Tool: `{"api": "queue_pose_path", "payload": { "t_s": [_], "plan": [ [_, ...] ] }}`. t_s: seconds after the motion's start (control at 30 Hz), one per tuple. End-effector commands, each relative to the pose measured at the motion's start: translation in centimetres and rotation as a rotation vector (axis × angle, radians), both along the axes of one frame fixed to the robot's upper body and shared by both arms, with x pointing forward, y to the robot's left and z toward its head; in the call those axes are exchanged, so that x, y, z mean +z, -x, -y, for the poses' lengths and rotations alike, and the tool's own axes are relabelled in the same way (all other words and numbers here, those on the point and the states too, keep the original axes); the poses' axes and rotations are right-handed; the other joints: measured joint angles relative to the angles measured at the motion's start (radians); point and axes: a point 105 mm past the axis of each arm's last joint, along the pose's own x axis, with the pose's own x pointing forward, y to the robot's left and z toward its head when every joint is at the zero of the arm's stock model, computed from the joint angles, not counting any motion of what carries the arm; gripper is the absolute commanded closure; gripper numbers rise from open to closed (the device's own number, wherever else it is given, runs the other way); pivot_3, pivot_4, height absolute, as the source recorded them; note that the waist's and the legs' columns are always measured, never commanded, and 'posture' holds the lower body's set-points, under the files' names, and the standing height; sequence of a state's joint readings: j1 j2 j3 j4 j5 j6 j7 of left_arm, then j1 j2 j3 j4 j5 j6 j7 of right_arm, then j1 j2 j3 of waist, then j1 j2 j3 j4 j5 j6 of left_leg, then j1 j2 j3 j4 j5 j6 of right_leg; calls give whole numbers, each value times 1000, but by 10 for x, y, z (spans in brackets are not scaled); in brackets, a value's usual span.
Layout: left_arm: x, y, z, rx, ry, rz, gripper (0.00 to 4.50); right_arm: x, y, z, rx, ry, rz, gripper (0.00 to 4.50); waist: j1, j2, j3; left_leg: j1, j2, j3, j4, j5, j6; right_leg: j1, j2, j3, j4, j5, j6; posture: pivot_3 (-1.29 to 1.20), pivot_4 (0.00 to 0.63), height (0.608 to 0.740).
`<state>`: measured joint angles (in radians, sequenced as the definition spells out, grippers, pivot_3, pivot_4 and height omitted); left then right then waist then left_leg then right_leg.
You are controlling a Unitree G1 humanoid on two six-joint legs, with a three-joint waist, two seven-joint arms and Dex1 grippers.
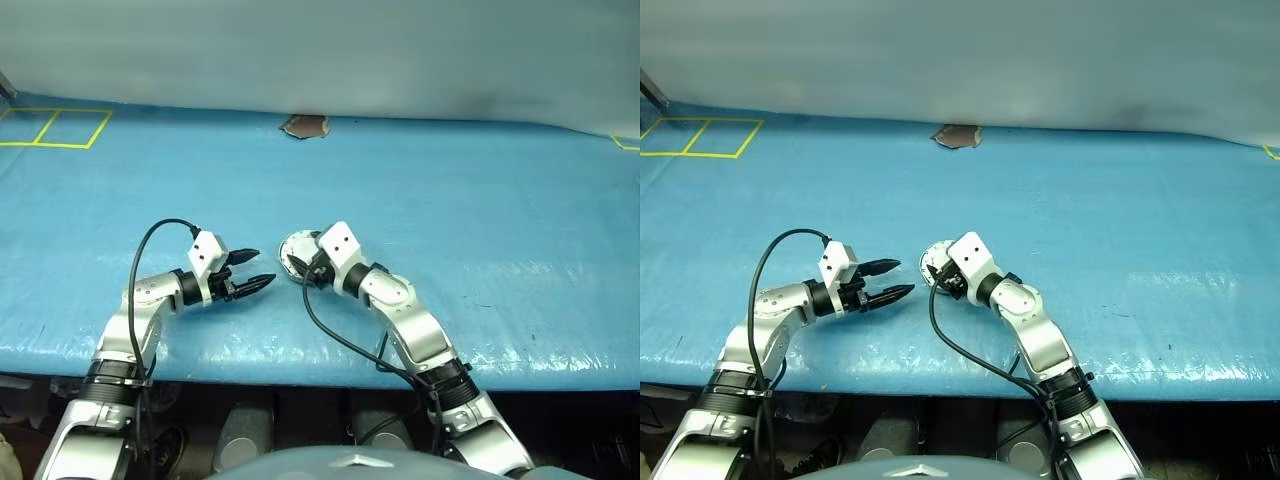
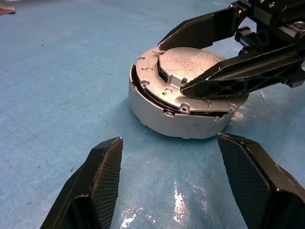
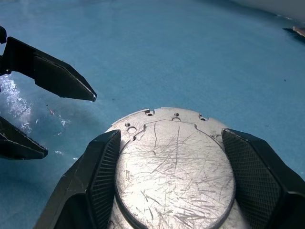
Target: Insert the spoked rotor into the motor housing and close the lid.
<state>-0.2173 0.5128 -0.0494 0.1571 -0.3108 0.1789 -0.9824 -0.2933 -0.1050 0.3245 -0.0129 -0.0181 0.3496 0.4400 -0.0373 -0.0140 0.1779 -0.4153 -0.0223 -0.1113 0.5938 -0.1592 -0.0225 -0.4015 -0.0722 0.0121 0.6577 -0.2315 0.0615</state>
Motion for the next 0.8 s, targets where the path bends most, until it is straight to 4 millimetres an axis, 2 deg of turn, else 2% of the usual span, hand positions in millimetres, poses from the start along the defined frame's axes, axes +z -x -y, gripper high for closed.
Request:
{"api": "queue_pose_path", "payload": {
  "t_s": [0.03, 0.27, 0.57, 0.8],
  "plan": [
    [11, -1, -2, 3, -6, 54, 1053, -2, 2, -2, 8, -3, -28, 1447, 0, 0, 0, 0, 0, 0, 0, 0, 0, 0, 0, 0, 0, 0, 0, 0, 150, 740],
    [10, -1, -1, 7, -3, 53, 1053, 24, -1, -11, 49, -47, 10, 1447, -1, 0, 0, 0, 0, 0, 0, 0, 0, -1, 0, 0, 0, 0, 0, 0, 150, 740],
    [7, 1, -1, 12, -7, 48, 1053, 31, -3, -20, 53, -36, 18, 1447, -2, 0, 0, -4, 0, 0, -1, 0, 0, -5, 0, 0, 1, 0, 0, 0, 150, 740],
    [7, 1, -1, 16, -8, 47, 1053, 20, -3, -20, 52, 0, 2, 1447, -2, 0, 0, -4, 0, 1, -1, 0, 0, -6, 0, 0, 1, 0, 0, 0, 150, 740]
  ]
}}
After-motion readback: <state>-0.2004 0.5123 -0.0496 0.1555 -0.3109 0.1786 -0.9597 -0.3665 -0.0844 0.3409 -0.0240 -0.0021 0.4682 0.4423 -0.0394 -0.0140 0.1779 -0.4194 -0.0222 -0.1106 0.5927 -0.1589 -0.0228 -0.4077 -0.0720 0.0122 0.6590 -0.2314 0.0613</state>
